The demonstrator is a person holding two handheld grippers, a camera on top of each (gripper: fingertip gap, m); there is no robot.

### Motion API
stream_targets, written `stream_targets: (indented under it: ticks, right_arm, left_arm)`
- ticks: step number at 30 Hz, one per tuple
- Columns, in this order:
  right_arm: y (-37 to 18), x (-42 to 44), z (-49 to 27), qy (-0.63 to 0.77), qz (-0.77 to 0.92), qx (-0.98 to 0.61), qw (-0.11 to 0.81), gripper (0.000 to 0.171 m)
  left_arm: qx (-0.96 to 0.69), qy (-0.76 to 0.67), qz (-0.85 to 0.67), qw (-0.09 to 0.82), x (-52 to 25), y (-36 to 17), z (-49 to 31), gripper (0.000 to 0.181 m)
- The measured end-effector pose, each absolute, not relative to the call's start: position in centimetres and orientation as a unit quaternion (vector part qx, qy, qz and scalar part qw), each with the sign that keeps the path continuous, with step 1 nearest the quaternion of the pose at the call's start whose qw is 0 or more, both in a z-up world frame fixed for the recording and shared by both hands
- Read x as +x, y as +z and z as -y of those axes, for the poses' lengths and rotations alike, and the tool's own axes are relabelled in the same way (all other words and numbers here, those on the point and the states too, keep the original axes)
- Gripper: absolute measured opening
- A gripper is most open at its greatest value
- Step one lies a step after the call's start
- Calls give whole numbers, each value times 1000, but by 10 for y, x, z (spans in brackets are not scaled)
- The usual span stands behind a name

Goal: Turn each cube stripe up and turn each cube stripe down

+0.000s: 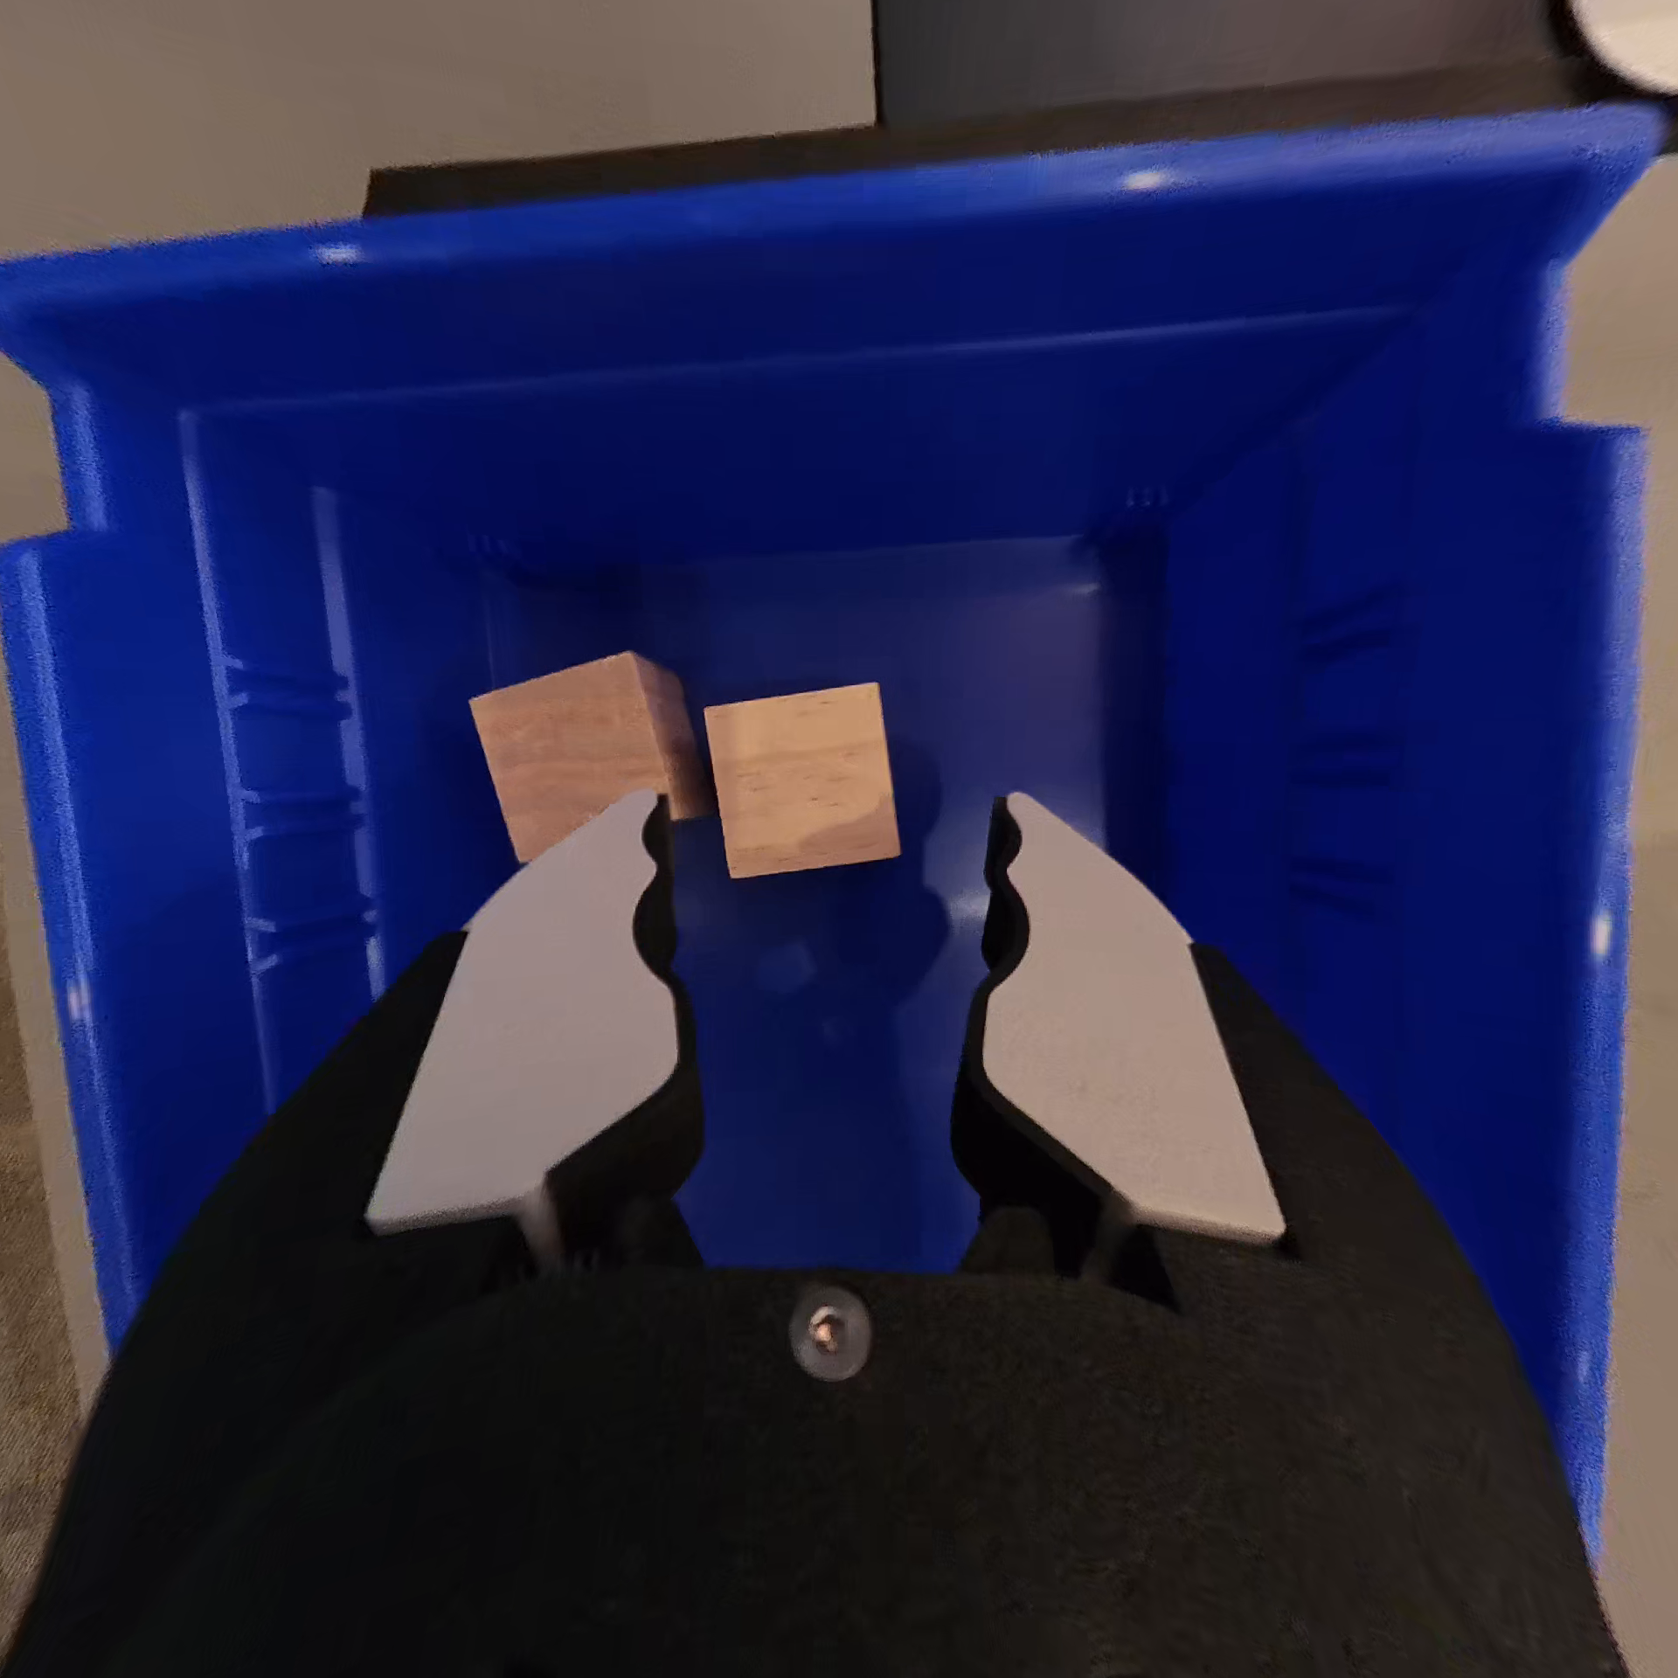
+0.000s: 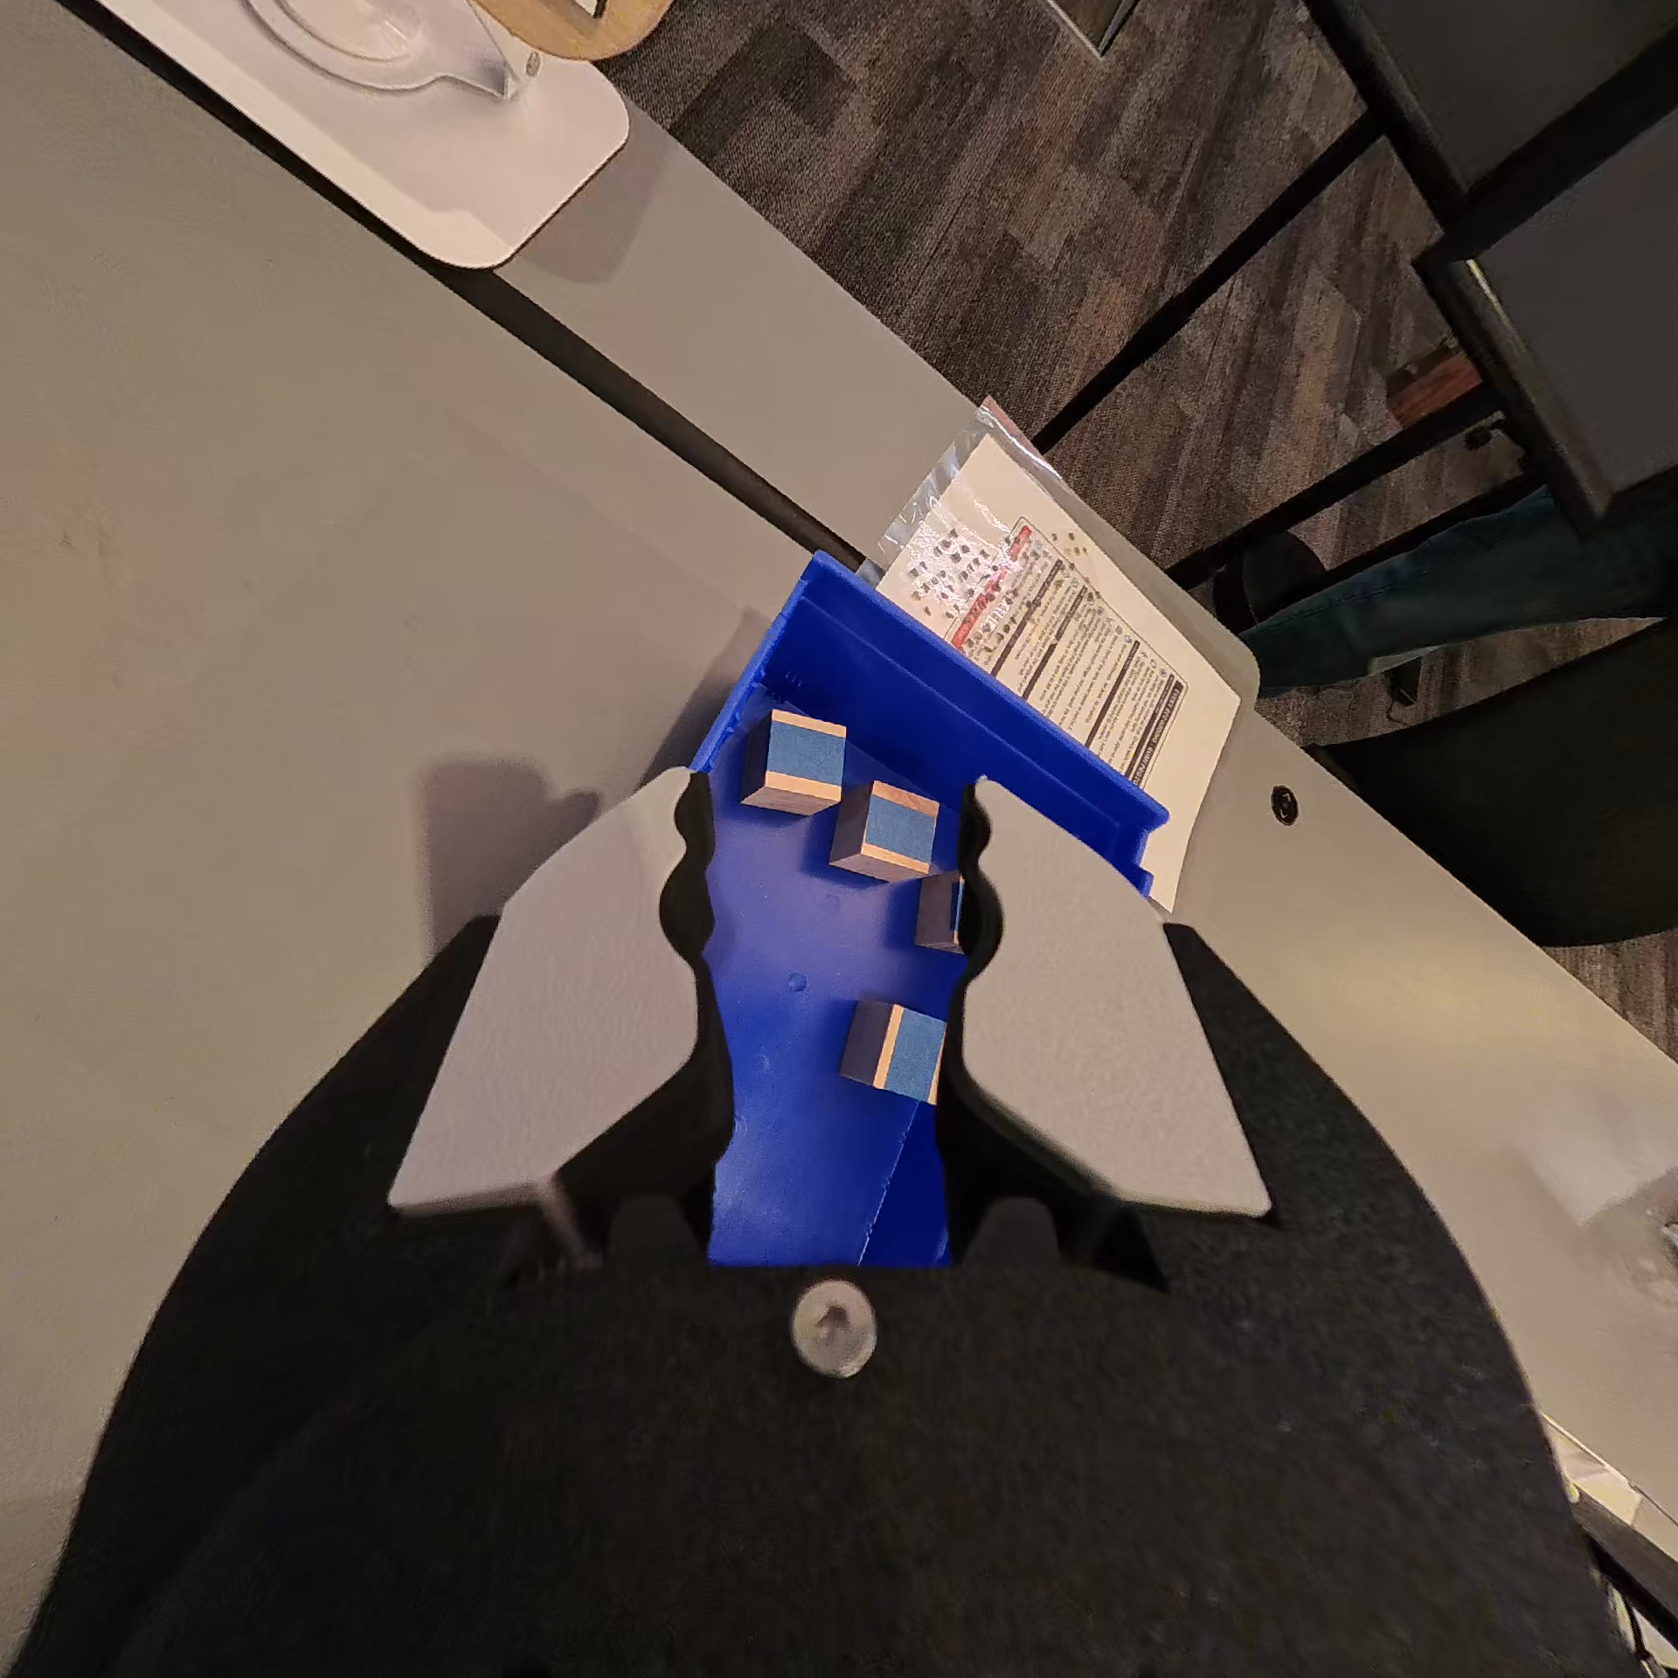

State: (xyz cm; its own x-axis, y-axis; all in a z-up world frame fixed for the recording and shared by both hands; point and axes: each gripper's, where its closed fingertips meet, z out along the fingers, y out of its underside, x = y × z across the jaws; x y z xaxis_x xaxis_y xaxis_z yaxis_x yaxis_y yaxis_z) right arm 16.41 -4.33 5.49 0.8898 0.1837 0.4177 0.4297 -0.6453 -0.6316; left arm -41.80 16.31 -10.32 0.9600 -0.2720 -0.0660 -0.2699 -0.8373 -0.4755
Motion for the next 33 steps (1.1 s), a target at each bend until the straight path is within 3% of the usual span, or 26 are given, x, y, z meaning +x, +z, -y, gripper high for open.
stream_targets:
  ticks: [12,22,25,33]
  right_arm:
    - [43,158,42,-166,188,-900,356,52]
    - [30,153,38,-178,204,-906,325,52]
    - [26,149,38,-177,214,-906,318,52]
    - [16,148,36,-185,226,-910,294,51]
  left_arm:
    - [-968,29,-119,221,-433,-115,-164,60]
    - [-980,-10,-108,164,-432,-134,-157,70]
    - [-977,-24,-114,177,-427,-138,-164,48]
    - [-977,-60,-137,154,-419,-131,-151,45]
